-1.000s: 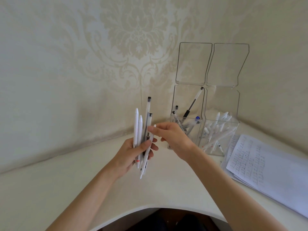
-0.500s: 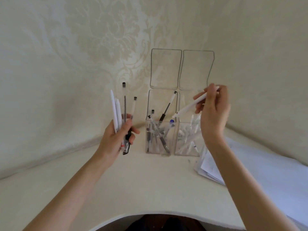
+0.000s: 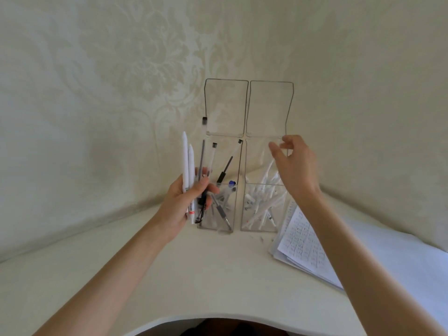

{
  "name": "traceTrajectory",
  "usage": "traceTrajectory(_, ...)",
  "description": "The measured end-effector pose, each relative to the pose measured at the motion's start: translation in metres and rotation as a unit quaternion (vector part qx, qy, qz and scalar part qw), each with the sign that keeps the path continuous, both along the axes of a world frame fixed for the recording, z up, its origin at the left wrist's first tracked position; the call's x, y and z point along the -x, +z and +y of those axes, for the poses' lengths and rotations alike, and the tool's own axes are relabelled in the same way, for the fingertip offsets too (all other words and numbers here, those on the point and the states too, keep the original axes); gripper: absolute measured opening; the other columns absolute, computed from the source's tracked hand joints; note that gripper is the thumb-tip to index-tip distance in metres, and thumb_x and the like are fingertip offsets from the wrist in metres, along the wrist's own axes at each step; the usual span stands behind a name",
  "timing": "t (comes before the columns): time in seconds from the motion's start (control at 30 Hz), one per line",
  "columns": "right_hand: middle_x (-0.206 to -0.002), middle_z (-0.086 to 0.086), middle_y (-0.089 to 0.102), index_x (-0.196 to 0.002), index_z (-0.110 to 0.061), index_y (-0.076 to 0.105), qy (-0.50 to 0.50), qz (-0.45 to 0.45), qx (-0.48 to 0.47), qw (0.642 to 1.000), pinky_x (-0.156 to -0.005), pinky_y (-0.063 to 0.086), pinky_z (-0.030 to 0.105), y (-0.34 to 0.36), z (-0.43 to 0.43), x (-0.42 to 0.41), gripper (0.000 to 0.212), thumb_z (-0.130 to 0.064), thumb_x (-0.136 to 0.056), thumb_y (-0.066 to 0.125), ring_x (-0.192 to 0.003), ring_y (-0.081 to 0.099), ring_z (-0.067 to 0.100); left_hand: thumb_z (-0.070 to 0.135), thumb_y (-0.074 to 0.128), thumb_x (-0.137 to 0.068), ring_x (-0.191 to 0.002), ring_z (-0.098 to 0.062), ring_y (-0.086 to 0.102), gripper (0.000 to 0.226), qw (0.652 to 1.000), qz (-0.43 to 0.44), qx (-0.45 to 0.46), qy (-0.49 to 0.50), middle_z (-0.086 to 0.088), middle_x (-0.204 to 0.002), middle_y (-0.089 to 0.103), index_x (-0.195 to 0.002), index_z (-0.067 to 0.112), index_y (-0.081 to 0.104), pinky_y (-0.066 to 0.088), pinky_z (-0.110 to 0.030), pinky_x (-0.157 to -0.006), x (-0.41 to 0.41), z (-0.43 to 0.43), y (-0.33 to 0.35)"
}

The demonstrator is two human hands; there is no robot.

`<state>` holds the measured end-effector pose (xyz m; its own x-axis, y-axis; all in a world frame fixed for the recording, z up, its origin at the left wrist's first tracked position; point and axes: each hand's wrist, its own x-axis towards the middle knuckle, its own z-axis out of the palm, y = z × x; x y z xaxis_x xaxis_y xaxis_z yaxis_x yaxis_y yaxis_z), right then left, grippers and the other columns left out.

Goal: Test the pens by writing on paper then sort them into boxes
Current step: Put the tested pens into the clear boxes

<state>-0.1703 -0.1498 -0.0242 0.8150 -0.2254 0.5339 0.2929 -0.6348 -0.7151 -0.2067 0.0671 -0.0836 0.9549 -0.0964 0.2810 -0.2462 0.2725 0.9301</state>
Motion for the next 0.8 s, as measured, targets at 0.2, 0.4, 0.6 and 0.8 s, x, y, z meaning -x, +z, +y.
traceTrajectory(0.2,-0.081,-0.007,0.058,-0.091,-0.018,0.059,0.236,0.067,-0.065,0.967,-0.061,0.042,0.02,0.006,0.037,0.017,0.026,-0.043,-0.091,0.055,-0.062,0.05,0.006,0.019,0.054,-0.085,-0.056,-0.018,0.053,0.02,0.998,-0.006,-0.035,-0.06,-0.012,-0.078,0.066,-0.102,0.009,0.057,0.047,-0.026,-0.055,0.004,-0.007,0.004)
traceTrajectory(0.4,-0.05,-0.004,0.04,-0.074,-0.007,0.062,0.33,0.122,-0.151,0.924,-0.044,0.035,0.013,0.0,0.068,0.016,0.03,-0.031,-0.092,0.06,-0.042,0.039,0.005,0.026,0.049,-0.087,-0.064,-0.02,0.063,0.028,0.996,0.007,-0.038,-0.078,-0.014,-0.091,0.07,-0.103,0.006,0.059,0.051,-0.028,-0.056,0.007,-0.013,0.008)
traceTrajectory(0.6,-0.056,-0.009,0.047,-0.079,-0.017,0.061,0.254,0.002,-0.25,0.934,-0.049,0.032,0.021,0.006,0.064,0.008,0.024,-0.029,-0.097,0.05,-0.046,0.038,0.005,0.023,0.055,-0.083,-0.069,-0.02,0.067,0.022,0.999,0.043,0.021,0.013,-0.007,-0.082,0.072,-0.101,0.01,0.058,0.054,-0.027,-0.06,-0.004,0.008,0.013)
traceTrajectory(0.8,-0.065,-0.001,0.048,-0.077,-0.007,0.051,0.109,-0.113,-0.254,0.954,-0.056,0.039,0.017,0.028,0.064,-0.012,0.031,-0.03,-0.098,0.049,-0.057,0.043,0.006,0.036,0.054,-0.081,-0.036,-0.004,0.025,0.034,0.996,0.056,0.069,0.026,0.004,-0.054,0.042,-0.105,0.013,0.049,0.025,-0.015,-0.033,-0.005,0.028,0.01)
